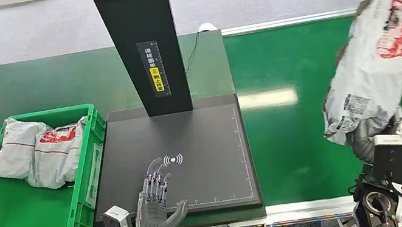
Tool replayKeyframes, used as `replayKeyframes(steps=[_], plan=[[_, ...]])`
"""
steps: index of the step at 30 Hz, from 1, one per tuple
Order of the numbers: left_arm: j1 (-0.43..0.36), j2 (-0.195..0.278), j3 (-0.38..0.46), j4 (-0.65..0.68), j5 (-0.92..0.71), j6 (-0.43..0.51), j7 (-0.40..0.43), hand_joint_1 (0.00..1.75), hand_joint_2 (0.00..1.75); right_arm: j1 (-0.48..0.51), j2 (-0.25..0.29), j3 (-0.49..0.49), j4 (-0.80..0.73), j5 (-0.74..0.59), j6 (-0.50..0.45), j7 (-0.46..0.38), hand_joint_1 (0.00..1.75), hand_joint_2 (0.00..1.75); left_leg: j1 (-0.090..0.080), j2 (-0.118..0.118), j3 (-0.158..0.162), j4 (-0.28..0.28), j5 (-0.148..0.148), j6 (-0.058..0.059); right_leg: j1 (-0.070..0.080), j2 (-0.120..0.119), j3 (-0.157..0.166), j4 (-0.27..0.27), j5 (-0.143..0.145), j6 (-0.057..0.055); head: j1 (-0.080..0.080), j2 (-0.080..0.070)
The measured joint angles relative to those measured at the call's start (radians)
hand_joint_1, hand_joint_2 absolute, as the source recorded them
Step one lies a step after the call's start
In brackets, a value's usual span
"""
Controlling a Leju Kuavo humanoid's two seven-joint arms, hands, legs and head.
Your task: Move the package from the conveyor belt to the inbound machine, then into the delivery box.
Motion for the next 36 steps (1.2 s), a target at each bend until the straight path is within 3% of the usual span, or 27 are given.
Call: replayKeyframes(steps=[7, 13, 22, 23, 24, 27, 28, 36], plan=[[-0.006, 0.002, 0.001, 0.005, -0.007, -0.003, -0.010, 0.00, 1.75, -0.023, 0.040, 0.189, 0.126, 0.140, 0.236, 0.069, 1.75, 1.75, 0.001, -0.001, 0.000, 0.000, 0.001, -0.001, 0.001, 0.000, 0.000, 0.001, 0.000, 0.000, 0.000, 0.000], [-0.006, 0.003, 0.015, -0.008, -0.021, 0.025, -0.029, 0.00, 1.75, -0.051, 0.069, 0.374, 0.297, 0.175, 0.372, 0.090, 1.75, 1.75, 0.001, -0.002, -0.002, 0.000, 0.001, -0.001, 0.001, -0.001, -0.002, 0.001, 0.000, 0.000, 0.000, 0.000], [0.038, 0.004, 0.111, -0.165, -0.027, 0.139, -0.058, 0.00, 1.75, -0.036, 0.076, 0.513, 0.375, 0.193, 0.407, 0.151, 1.75, 1.75, 0.001, -0.001, -0.004, 0.000, 0.001, -0.001, 0.001, -0.001, -0.004, 0.001, 0.000, 0.000, 0.000, 0.000], [0.044, 0.004, 0.119, -0.185, -0.027, 0.146, -0.059, 0.00, 1.75, -0.038, 0.076, 0.517, 0.380, 0.187, 0.408, 0.153, 1.67, 1.75, 0.001, -0.001, -0.004, 0.000, 0.001, -0.001, 0.001, -0.001, -0.004, 0.001, 0.000, 0.000, 0.000, 0.000], [0.051, 0.004, 0.126, -0.204, -0.027, 0.153, -0.061, 0.00, 1.75, -0.041, 0.076, 0.519, 0.385, 0.180, 0.410, 0.155, 1.44, 1.75, 0.001, -0.001, -0.004, 0.000, 0.001, -0.001, 0.001, -0.001, -0.004, 0.001, 0.000, 0.000, 0.000, 0.000], [0.068, 0.005, 0.139, -0.247, -0.026, 0.176, -0.069, 0.00, 1.75, -0.048, 0.076, 0.521, 0.395, 0.169, 0.402, 0.160, 0.20, 1.75, 0.001, -0.001, -0.003, 0.000, 0.001, -0.001, 0.001, -0.001, -0.004, 0.001, 0.000, 0.000, 0.000, 0.000], [0.074, 0.005, 0.143, -0.258, -0.026, 0.186, -0.072, 0.00, 1.75, -0.048, 0.076, 0.521, 0.397, 0.168, 0.393, 0.163, 0.00, 1.75, 0.001, -0.001, -0.003, 0.000, 0.001, -0.002, 0.001, -0.001, -0.004, 0.001, 0.000, 0.000, 0.000, 0.000], [0.098, 0.008, 0.150, -0.318, -0.035, 0.241, -0.087, 0.00, 1.75, -0.038, 0.077, 0.510, 0.387, 0.150, 0.297, 0.164, 0.00, 1.75, 0.001, -0.002, -0.002, 0.000, 0.001, -0.001, 0.001, -0.001, -0.003, 0.001, 0.000, 0.000, 0.000, 0.000]])
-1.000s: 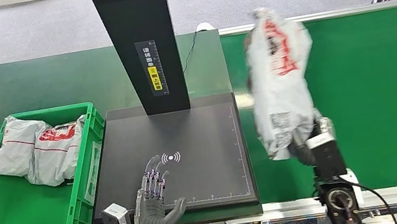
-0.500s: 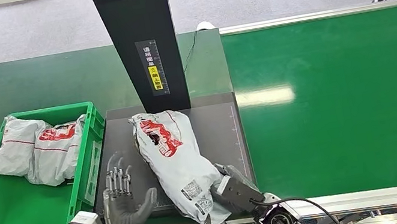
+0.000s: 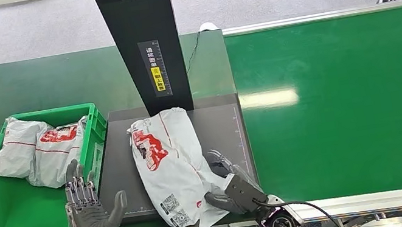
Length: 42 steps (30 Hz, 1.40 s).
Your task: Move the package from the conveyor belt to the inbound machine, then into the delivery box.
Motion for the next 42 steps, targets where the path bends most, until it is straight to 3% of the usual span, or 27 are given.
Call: replayKeyframes(steps=[4, 12, 17, 21, 27, 36, 42], plan=[[-0.001, 0.001, -0.001, -0.003, -0.002, 0.001, 0.007, 0.00, 1.75, 0.028, 0.003, -0.029, -0.047, -0.027, -0.070, -0.044, 0.00, 1.75, 0.000, 0.000, 0.000, 0.000, 0.000, 0.000, 0.000, 0.000, 0.000, 0.000, 0.000, 0.000, 0.000, 0.000], [-0.007, 0.006, -0.018, 0.018, -0.003, -0.036, 0.029, 0.00, 1.75, 0.059, 0.008, -0.079, -0.138, -0.105, -0.110, -0.106, 0.00, 1.75, 0.000, 0.001, -0.001, 0.000, 0.000, 0.000, 0.000, 0.000, -0.001, 0.000, 0.000, 0.000, 0.000, 0.000], [-0.045, 0.007, -0.066, 0.091, -0.132, 0.014, 0.085, 0.00, 1.75, 0.060, 0.015, -0.098, -0.164, -0.169, -0.124, -0.144, 0.00, 1.75, 0.000, 0.000, -0.001, 0.000, 0.000, 0.000, 0.000, 0.000, -0.001, 0.000, 0.000, 0.000, 0.000, 0.000], [-0.101, 0.006, -0.144, 0.199, -0.311, 0.094, 0.146, 0.00, 1.75, 0.059, 0.020, -0.109, -0.188, -0.241, -0.126, -0.163, 0.00, 1.75, -0.001, 0.000, 0.000, 0.000, 0.000, 0.000, -0.001, 0.000, -0.001, 0.000, 0.000, 0.000, 0.000, 0.000], [-0.199, 0.020, -0.281, 0.431, -0.487, 0.123, 0.217, 0.00, 1.75, 0.057, 0.020, -0.117, -0.209, -0.311, -0.121, -0.173, 0.00, 1.75, -0.001, 0.000, 0.000, 0.000, 0.000, 0.000, -0.001, 0.000, -0.002, 0.000, 0.000, 0.000, -0.001, 0.000], [-0.400, 0.013, -0.461, 0.825, -0.627, 0.126, 0.221, 0.00, 1.75, 0.107, 0.011, -0.082, -0.325, -0.372, -0.109, -0.180, 0.00, 1.75, -0.002, -0.011, 0.007, 0.000, 0.000, 0.001, -0.002, -0.012, 0.011, -0.001, -0.005, 0.003, 0.001, 0.000], [-0.468, 0.000, -0.535, 0.951, -0.658, 0.168, 0.239, 0.03, 1.75, 0.114, 0.006, -0.035, -0.384, -0.376, -0.076, -0.181, 0.00, 1.75, -0.004, -0.021, 0.023, -0.001, -0.004, 0.006, -0.006, -0.023, 0.032, -0.002, -0.013, 0.006, 0.001, 0.000]])
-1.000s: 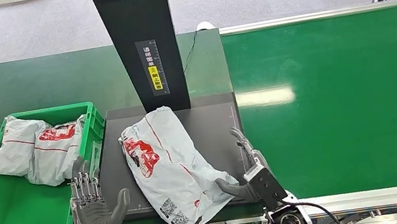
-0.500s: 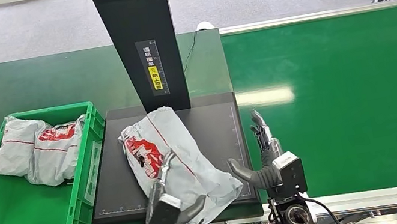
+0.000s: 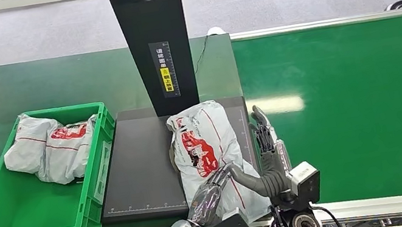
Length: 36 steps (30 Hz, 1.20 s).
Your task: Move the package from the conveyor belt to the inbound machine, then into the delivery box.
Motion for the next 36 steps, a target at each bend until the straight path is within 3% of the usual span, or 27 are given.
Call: replayKeyframes(steps=[1, 5, 6, 14, 23, 29, 34, 36], plan=[[-0.004, -0.001, -0.005, 0.008, -0.003, 0.005, 0.006, 0.07, 1.75, -0.002, 0.000, 0.004, -0.002, -0.001, 0.006, 0.000, 0.00, 1.75, 0.000, 0.000, 0.002, 0.000, 0.000, 0.000, 0.000, 0.000, 0.002, 0.000, 0.000, 0.000, 0.000, 0.000], [-0.010, -0.001, -0.016, 0.018, -0.013, 0.022, 0.025, 1.62, 1.75, -0.022, 0.000, 0.014, -0.002, -0.006, 0.023, 0.000, 0.00, 1.75, -0.001, 0.000, 0.008, 0.000, -0.002, 0.001, -0.001, 0.000, 0.009, 0.000, -0.001, 0.001, 0.000, 0.000], [-0.010, -0.001, -0.016, 0.019, -0.015, 0.027, 0.026, 1.68, 1.75, -0.028, 0.000, 0.014, -0.001, -0.006, 0.025, 0.000, 0.00, 1.75, -0.001, 0.000, 0.010, 0.000, -0.002, 0.001, -0.001, 0.000, 0.010, 0.000, -0.001, 0.001, 0.000, 0.000], [-0.003, 0.000, 0.005, 0.002, 0.009, 0.077, -0.002, 1.75, 1.75, -0.066, -0.001, 0.015, 0.029, -0.005, 0.032, 0.000, 0.00, 1.75, -0.001, 0.001, 0.009, 0.000, -0.001, 0.001, 0.000, 0.000, 0.009, 0.000, -0.001, 0.001, 0.000, 0.000], [0.056, 0.011, 0.102, -0.091, 0.130, 0.156, -0.118, 1.75, 1.75, -0.053, -0.014, 0.015, 0.050, 0.007, 0.022, 0.000, 0.00, 1.75, 0.000, 0.005, -0.001, 0.000, -0.001, 0.000, 0.002, 0.005, -0.004, 0.000, 0.001, -0.001, 0.000, 0.000], [0.162, 0.035, 0.220, -0.352, 0.428, 0.085, -0.231, 1.75, 1.75, -0.024, -0.019, 0.009, 0.053, 0.035, 0.021, 0.000, 0.00, 1.75, 0.001, 0.006, -0.009, 0.001, -0.001, 0.000, 0.002, 0.007, -0.012, 0.001, 0.001, -0.001, 0.000, 0.000], [0.243, 0.059, 0.330, -0.665, 0.643, -0.028, -0.248, 1.75, 1.75, -0.006, -0.023, -0.006, 0.056, 0.051, 0.027, 0.000, 0.00, 1.75, 0.001, 0.007, -0.013, 0.001, -0.001, 0.000, 0.002, 0.007, -0.016, 0.001, 0.001, -0.001, 0.000, 0.000], [0.280, 0.053, 0.380, -0.815, 0.711, -0.114, -0.250, 1.75, 1.75, -0.002, -0.024, -0.012, 0.056, 0.053, 0.033, 0.000, 0.00, 1.75, 0.001, 0.008, -0.014, 0.001, -0.001, 0.000, 0.002, 0.007, -0.018, 0.001, 0.001, -0.001, 0.000, 0.000]])
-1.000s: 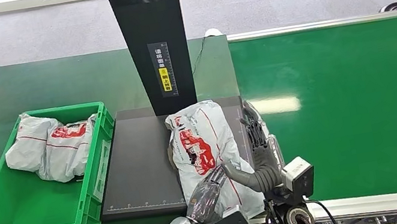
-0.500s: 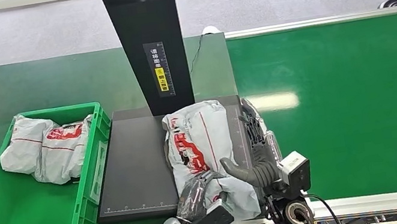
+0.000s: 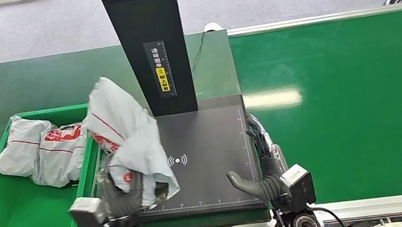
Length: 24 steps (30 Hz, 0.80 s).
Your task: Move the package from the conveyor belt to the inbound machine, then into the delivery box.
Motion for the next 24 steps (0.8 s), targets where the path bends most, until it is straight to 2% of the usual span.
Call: replayKeyframes(steps=[3, 4, 9, 14, 17, 21, 24], plan=[[0.051, -0.042, 0.107, -0.225, 0.089, -0.179, -0.003, 1.75, 1.75, 0.004, 0.000, -0.012, 0.000, 0.004, 0.010, 0.000, 0.00, 1.75, 0.000, 0.003, -0.001, 0.000, 0.000, 0.000, 0.000, 0.001, -0.001, 0.000, 0.000, 0.000, 0.000, 0.000], [0.064, -0.055, 0.143, -0.289, 0.116, -0.213, -0.003, 1.75, 1.75, 0.005, 0.000, -0.016, 0.000, 0.005, 0.013, 0.001, 0.00, 1.75, 0.000, 0.004, -0.001, 0.000, 0.000, 0.000, 0.000, 0.001, -0.001, 0.000, 0.000, 0.000, 0.000, 0.000], [0.103, -0.094, 0.277, -0.533, 0.205, -0.244, -0.003, 1.75, 1.75, 0.005, 0.000, -0.031, 0.000, 0.008, 0.023, 0.003, 0.00, 1.75, 0.000, 0.004, -0.001, 0.000, -0.001, -0.001, 0.000, 0.002, -0.002, 0.000, 0.000, 0.000, 0.000, 0.000], [0.121, -0.113, 0.332, -0.643, 0.211, -0.245, -0.002, 1.75, 1.75, 0.004, 0.000, -0.036, 0.000, 0.008, 0.025, 0.003, 0.00, 1.75, 0.000, 0.004, -0.001, 0.000, -0.001, -0.001, 0.000, 0.002, -0.002, 0.000, 0.000, 0.000, 0.000, 0.000], [0.124, -0.118, 0.356, -0.681, 0.234, -0.226, -0.002, 1.75, 1.75, 0.004, 0.000, -0.039, 0.001, 0.008, 0.026, 0.003, 0.00, 1.75, 0.000, 0.004, -0.001, 0.000, -0.001, -0.001, 0.000, 0.002, -0.002, 0.000, 0.000, 0.000, 0.000, 0.000], [0.097, -0.121, 0.445, -0.731, 0.253, -0.096, -0.001, 1.74, 1.75, 0.005, 0.000, -0.044, 0.002, 0.008, 0.027, 0.002, 0.00, 1.75, 0.000, 0.004, -0.001, 0.000, -0.001, -0.001, 0.000, 0.002, -0.002, 0.000, 0.000, 0.000, 0.000, 0.000], [0.047, -0.105, 0.546, -0.656, 0.120, -0.006, 0.000, 1.74, 1.75, 0.007, 0.000, -0.045, 0.002, 0.008, 0.028, 0.001, 0.00, 1.75, 0.000, 0.003, 0.000, 0.000, -0.001, -0.001, 0.000, 0.002, -0.003, 0.000, 0.000, 0.000, 0.000, 0.000]])
